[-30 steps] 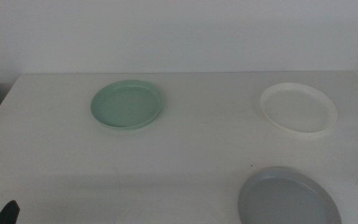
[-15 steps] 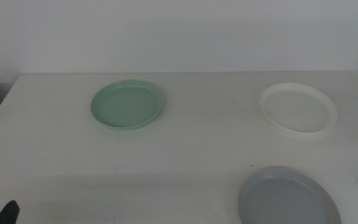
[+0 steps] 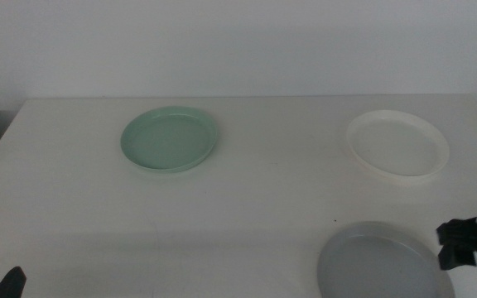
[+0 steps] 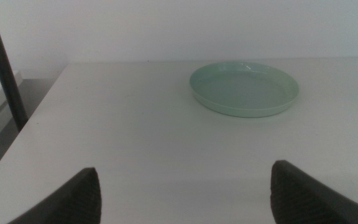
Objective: Stack the three bowls on top of each other.
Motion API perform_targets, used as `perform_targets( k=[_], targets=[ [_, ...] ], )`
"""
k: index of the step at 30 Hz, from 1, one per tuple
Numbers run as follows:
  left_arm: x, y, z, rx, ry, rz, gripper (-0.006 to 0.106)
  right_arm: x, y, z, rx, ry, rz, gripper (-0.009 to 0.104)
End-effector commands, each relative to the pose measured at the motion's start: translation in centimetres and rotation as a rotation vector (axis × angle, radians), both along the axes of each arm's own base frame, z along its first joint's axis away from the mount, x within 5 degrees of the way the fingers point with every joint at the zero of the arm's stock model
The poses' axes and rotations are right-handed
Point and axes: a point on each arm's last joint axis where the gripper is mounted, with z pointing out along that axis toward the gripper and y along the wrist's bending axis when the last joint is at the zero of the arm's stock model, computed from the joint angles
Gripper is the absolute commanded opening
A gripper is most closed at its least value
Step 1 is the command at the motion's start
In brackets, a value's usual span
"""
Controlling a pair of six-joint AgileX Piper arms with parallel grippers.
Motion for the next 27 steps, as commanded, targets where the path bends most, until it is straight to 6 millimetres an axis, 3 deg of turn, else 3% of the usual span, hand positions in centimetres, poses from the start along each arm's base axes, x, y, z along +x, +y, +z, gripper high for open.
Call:
perform_targets(
  k=[1, 9, 12, 15, 16, 17, 22, 27],
  targets=[
    [0.0, 0.0, 0.9, -0.029, -0.088, -0.003, 0.104, 0.7, 0.5, 0.1, 0.008, -0.070, 0.004, 0.052],
    [0.0, 0.0, 0.9, -0.029, -0.088, -0.003, 0.104, 1.8, 1.5, -3.1, 0.008, 0.015, 0.023, 0.041],
    [0.0, 0.0, 0.9, -0.029, -0.088, -0.003, 0.104, 2.0, 1.5, -4.0, 0.005, 0.043, 0.022, 0.029],
    [0.0, 0.0, 0.9, -0.029, -0.088, -0.003, 0.104, 1.9, 1.5, -4.2, 0.003, 0.064, 0.031, 0.008],
    [0.0, 0.0, 0.9, -0.029, -0.088, -0.003, 0.104, 1.9, 1.6, -3.8, 0.005, 0.068, 0.039, 0.000],
    [0.0, 0.0, 0.9, -0.029, -0.088, -0.003, 0.104, 1.9, 1.6, -3.3, 0.011, 0.062, 0.037, -0.001],
    [0.0, 0.0, 0.9, -0.029, -0.088, -0.003, 0.104, 2.7, 3.0, 1.8, 0.052, -0.066, 0.031, 0.000],
    [0.0, 0.0, 0.9, -0.029, -0.088, -0.003, 0.104, 4.1, 5.8, 4.2, 0.082, -0.116, 0.069, 0.001]
  ],
)
